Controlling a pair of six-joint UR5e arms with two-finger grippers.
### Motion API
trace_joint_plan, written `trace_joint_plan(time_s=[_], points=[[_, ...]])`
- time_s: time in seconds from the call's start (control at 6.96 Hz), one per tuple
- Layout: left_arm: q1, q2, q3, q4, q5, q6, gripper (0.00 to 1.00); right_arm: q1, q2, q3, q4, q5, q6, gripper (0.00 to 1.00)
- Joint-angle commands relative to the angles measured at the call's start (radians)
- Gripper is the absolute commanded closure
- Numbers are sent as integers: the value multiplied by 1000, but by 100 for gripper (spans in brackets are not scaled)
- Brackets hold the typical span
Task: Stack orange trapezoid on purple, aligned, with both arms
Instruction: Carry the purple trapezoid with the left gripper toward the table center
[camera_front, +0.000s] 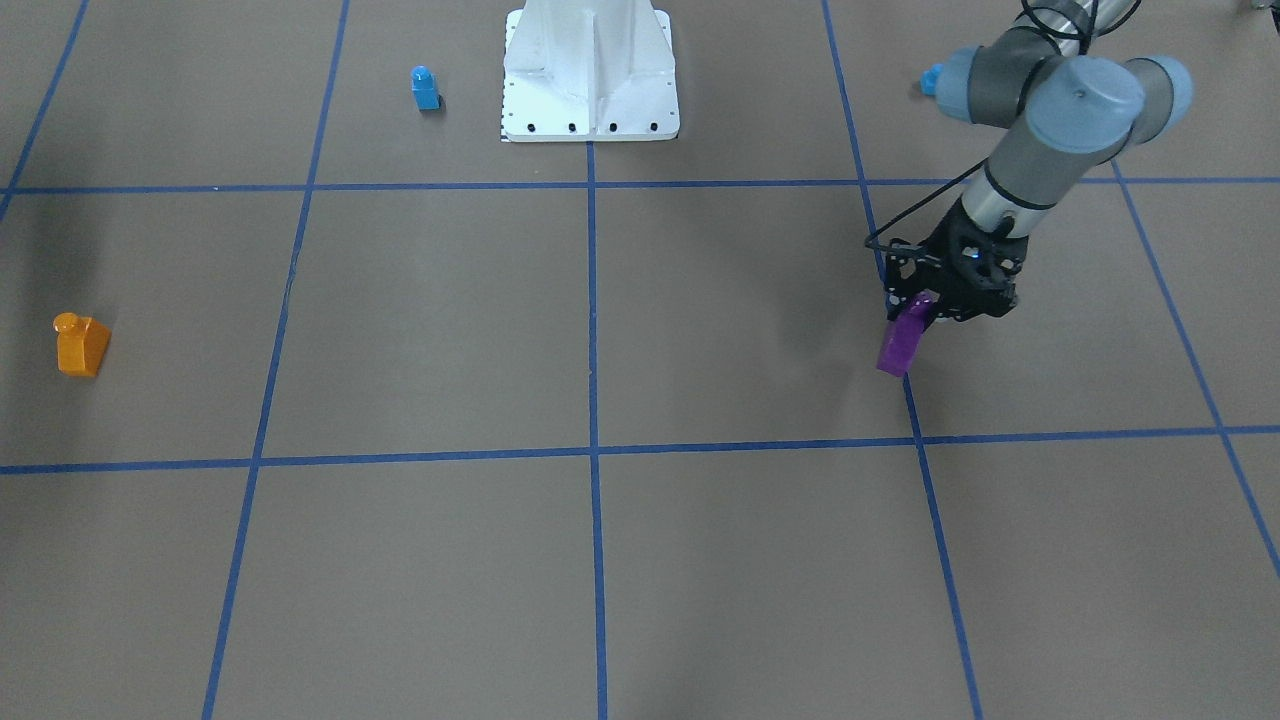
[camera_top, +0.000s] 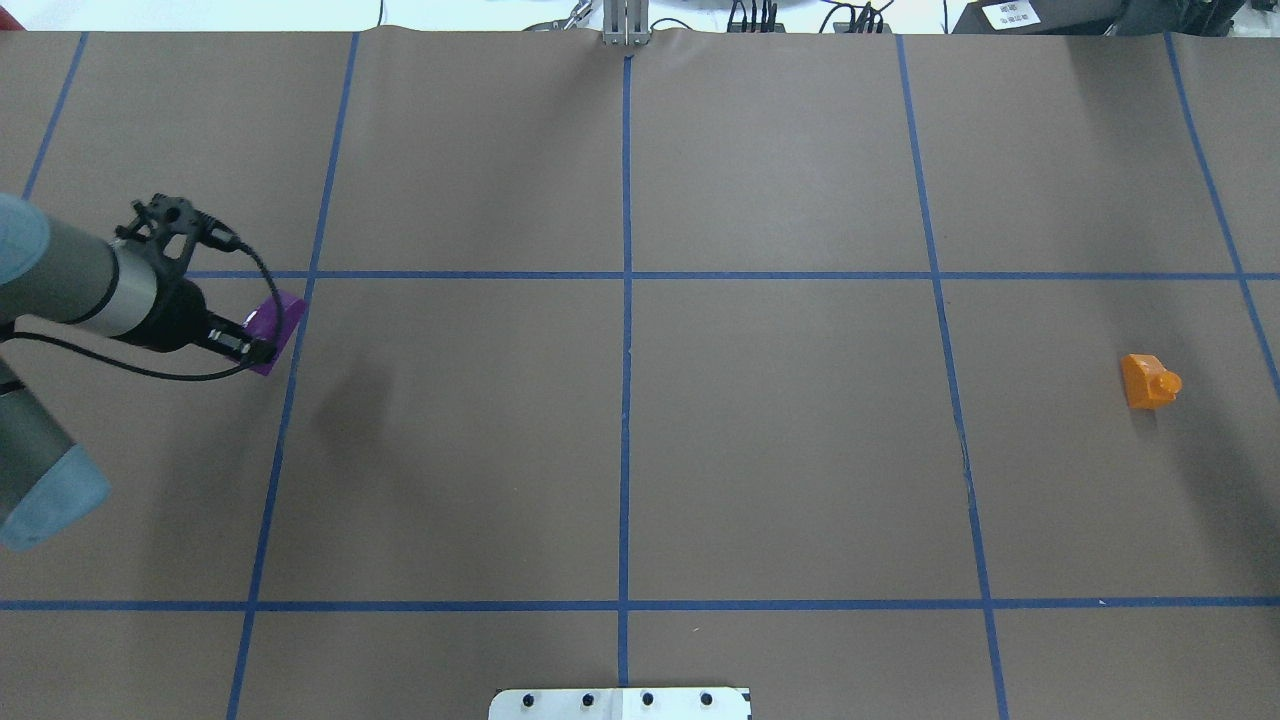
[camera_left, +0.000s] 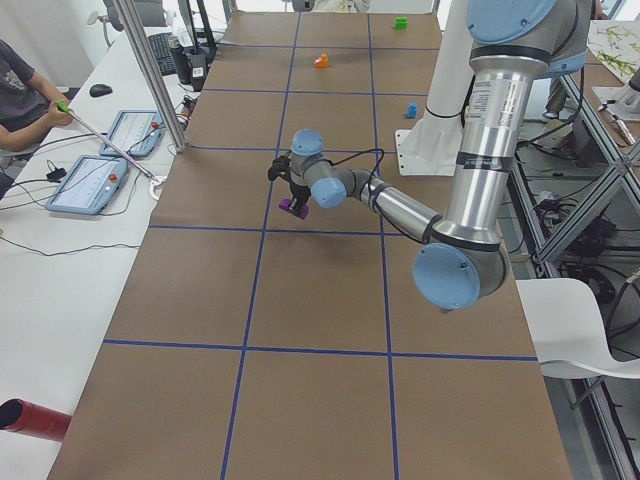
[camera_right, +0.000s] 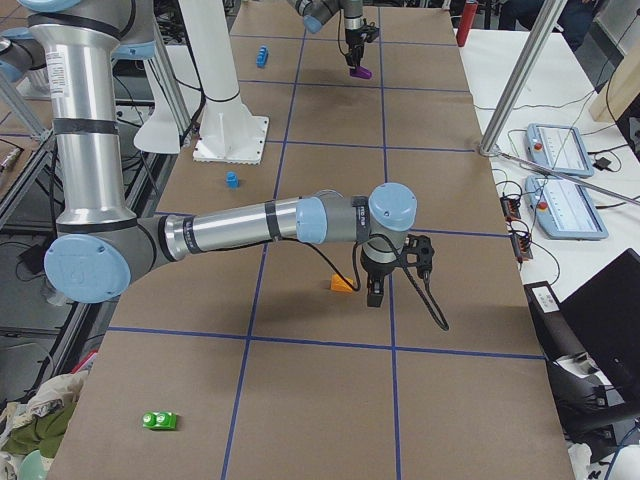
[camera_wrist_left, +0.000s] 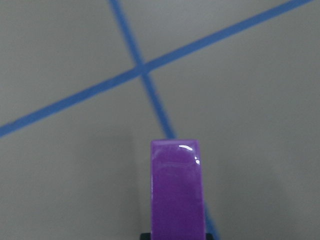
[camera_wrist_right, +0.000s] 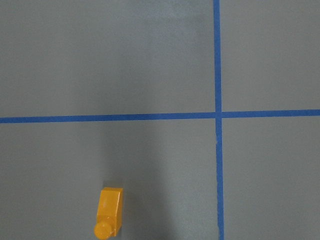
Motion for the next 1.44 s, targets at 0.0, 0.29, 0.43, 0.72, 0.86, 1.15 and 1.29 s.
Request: trace_joint_plan(time_s=[0.0,0.29,0.43,0.72,0.86,1.15,1.29], points=[[90,-262,51,169,45,41,100,0,1,1,1,21,-2,0],[145,-465,236,167,51,101,100,0,17,-4,1,21,-2,0],[162,-565,349,163,59,101,100,0,26,-2,1,21,0,0],[185,-636,466,151,137,103,100,-1,37,-8,0,21,1,0],[185,-648,503,149,139,103,100,-1,38,-8,0,21,1,0],[229,-655,542,123,198,101,100,0,38,-8,0,23,3,0],[233,-658,547,123,203,103,100,0,38,-8,-2,23,3,0]])
